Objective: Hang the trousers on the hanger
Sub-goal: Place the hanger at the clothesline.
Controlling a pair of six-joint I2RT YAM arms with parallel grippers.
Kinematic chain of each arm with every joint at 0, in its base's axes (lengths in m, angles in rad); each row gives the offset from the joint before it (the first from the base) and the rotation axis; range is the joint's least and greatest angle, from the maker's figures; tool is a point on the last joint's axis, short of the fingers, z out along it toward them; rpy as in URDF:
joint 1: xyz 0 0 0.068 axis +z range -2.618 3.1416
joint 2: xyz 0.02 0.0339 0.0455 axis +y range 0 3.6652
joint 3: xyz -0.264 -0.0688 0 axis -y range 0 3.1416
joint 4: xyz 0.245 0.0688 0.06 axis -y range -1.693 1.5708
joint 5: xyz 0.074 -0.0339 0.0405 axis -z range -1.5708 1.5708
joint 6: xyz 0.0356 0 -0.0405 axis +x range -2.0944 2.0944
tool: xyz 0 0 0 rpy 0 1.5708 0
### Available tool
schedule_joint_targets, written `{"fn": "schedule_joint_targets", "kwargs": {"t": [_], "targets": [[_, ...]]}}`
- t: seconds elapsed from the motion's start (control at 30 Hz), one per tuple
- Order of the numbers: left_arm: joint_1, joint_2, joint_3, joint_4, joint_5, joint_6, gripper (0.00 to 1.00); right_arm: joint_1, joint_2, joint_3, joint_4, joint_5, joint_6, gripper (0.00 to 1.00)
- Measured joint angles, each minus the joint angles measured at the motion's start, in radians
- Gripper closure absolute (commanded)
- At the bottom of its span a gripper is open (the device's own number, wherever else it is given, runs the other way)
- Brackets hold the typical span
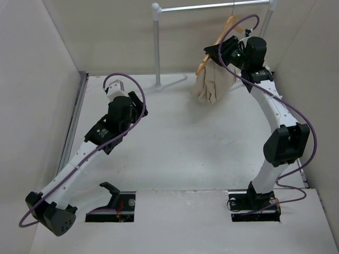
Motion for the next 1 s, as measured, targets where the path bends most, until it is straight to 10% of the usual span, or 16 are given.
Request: {"fn": "schedule_joint_targets", "kwargs": {"t": [0.63,1.0], "targets": [[0.077,0.031,-0.06,0.033,0.072,-0.014,0.47,-0.053,0.149,0.119,-0.025,-0.021,0.02,0.78],[0.094,0.047,-0.061,0.037,0.085,-0.014,0.46,-0.058,0.149,0.124,-0.002,-0.002,0.006,0.0]]}}
